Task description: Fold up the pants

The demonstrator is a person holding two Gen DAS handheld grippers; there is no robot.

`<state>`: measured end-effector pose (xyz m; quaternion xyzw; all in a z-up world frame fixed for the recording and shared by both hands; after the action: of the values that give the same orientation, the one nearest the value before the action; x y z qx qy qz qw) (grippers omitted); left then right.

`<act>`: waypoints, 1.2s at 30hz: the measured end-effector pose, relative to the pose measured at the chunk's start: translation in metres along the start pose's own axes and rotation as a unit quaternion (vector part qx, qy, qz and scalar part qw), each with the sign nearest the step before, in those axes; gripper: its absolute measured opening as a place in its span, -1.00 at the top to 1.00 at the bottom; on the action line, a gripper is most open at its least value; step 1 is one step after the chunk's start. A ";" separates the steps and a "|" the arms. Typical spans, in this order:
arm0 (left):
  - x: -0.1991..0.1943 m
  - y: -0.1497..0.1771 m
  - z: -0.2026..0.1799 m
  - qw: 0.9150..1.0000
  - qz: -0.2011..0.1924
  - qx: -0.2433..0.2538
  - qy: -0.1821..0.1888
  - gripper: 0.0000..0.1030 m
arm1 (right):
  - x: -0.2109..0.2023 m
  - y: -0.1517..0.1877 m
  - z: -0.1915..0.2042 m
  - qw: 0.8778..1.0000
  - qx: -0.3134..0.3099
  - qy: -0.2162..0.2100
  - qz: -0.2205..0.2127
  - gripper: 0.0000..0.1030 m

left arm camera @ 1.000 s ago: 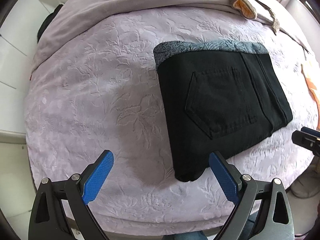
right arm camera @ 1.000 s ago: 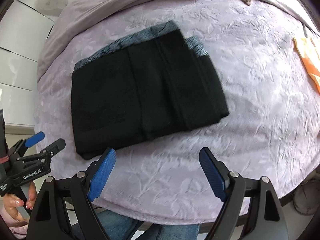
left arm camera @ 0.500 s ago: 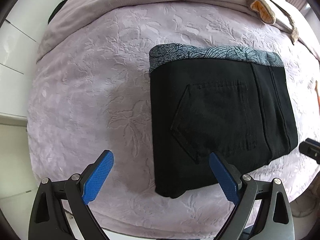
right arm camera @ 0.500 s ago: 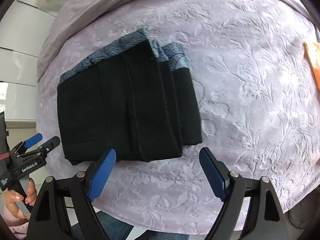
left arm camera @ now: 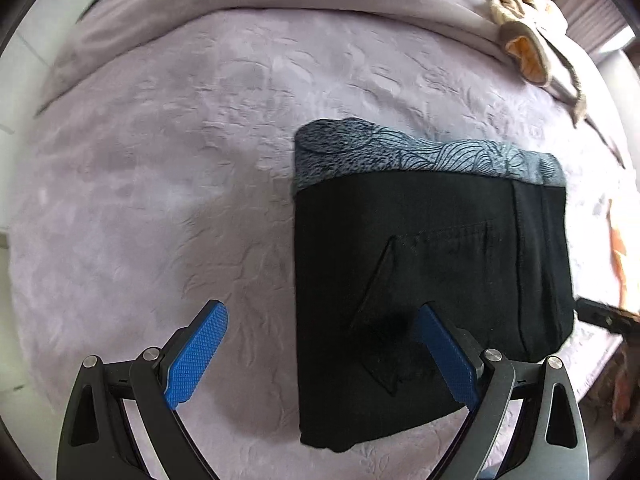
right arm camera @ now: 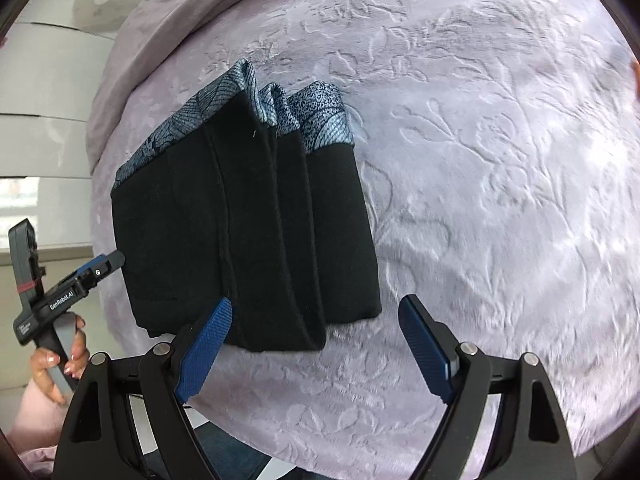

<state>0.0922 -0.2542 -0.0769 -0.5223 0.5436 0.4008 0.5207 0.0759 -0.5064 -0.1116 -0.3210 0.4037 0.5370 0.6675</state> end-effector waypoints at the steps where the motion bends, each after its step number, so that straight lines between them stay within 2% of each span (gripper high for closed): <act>1: 0.003 -0.002 0.000 1.000 0.003 0.002 0.011 -0.88 | 0.002 -0.004 -0.002 1.000 -0.002 -0.008 0.002 -0.71; 8: 0.034 -0.007 -0.011 0.994 0.011 0.038 0.104 -0.88 | 0.026 -0.038 -0.027 0.995 -0.009 -0.099 0.001 -0.71; 11: 0.044 -0.009 -0.016 0.989 0.020 0.033 0.143 -0.88 | 0.037 -0.046 -0.032 0.989 -0.012 -0.149 0.008 -0.71; 14: 0.050 -0.009 -0.019 0.986 0.026 0.022 0.163 -0.88 | 0.043 -0.058 -0.026 0.978 -0.026 -0.207 0.005 -0.70; 15: 0.053 -0.009 -0.020 0.985 0.028 0.014 0.170 -0.88 | 0.046 -0.060 -0.024 0.977 -0.028 -0.211 0.007 -0.70; 16: 0.053 -0.009 -0.021 0.986 0.024 0.010 0.167 -0.87 | 0.048 -0.060 -0.022 0.977 -0.027 -0.212 0.013 -0.67; 20: 0.043 -0.005 -0.030 0.987 0.004 0.015 0.162 -0.34 | 0.054 -0.062 -0.023 0.980 -0.004 -0.194 0.033 -0.22; 23: 0.024 -0.002 -0.038 0.988 -0.011 0.034 0.148 -0.14 | 0.036 -0.056 -0.018 0.977 0.002 -0.212 0.027 0.05; 30: -0.015 0.019 -0.040 0.988 -0.017 0.035 0.149 -0.14 | -0.004 -0.026 0.001 0.963 0.017 -0.268 0.015 0.09; 34: -0.019 0.043 -0.029 0.990 -0.006 0.040 0.134 -0.14 | -0.012 0.005 0.007 0.958 0.031 -0.284 0.015 0.09; 36: -0.006 0.053 -0.024 0.993 0.001 0.041 0.113 -0.17 | -0.009 0.020 0.005 0.961 0.031 -0.275 0.019 0.09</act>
<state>0.0358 -0.2698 -0.0732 -0.5415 0.6156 0.3172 0.4766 0.0562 -0.5021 -0.1015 -0.1324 0.2270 0.6044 0.7521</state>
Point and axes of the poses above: each gripper's, at about its wrist camera, not at the fingertips, and x roughly the way its jaws point, z to its left, y to its underside, the point moved 6 cm from there along x, roughly the way its jaws point, and after that the axes turned 5 degrees about -x, right-handed, at the moved point
